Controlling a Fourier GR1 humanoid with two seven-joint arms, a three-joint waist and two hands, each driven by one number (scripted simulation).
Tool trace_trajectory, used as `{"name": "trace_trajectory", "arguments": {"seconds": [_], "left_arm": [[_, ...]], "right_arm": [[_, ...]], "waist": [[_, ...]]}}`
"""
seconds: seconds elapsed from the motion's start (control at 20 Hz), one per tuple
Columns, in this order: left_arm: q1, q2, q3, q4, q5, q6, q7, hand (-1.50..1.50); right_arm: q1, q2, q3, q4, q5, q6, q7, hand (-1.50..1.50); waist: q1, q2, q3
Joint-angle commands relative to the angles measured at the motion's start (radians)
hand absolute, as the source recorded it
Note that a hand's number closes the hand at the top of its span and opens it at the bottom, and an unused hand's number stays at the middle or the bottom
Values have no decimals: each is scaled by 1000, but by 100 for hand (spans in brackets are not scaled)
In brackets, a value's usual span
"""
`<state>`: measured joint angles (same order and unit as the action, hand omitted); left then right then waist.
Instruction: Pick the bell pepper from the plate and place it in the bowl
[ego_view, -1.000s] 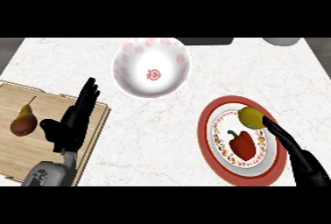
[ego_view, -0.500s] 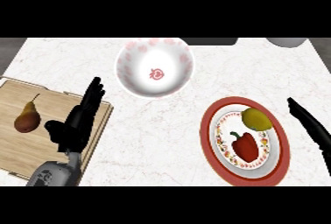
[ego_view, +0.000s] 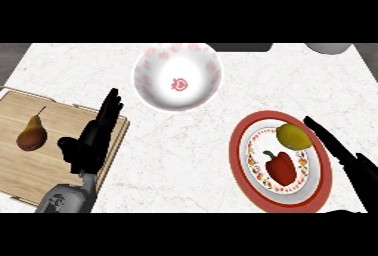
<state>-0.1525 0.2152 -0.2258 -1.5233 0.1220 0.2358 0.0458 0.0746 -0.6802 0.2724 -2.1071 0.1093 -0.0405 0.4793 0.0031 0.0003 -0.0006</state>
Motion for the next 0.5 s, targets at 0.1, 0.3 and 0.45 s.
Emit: {"name": "trace_trajectory", "arguments": {"seconds": [0.1, 0.3, 0.45], "left_arm": [[-72, -32, 41, 53, -34, -16, 28, 0], [-11, -23, 65, 9, -31, -54, 8, 0], [42, -47, 22, -102, -82, -7, 95, 0]], "right_arm": [[-61, 106, 41, 56, 73, 80, 66, -150], [46, 85, -97, 142, -7, 169, -169, -150], [41, 151, -85, 118, 14, 167, -146, -150]], "waist": [[-4, 0, 0], [-7, -1, 1], [-4, -1, 1]]}}
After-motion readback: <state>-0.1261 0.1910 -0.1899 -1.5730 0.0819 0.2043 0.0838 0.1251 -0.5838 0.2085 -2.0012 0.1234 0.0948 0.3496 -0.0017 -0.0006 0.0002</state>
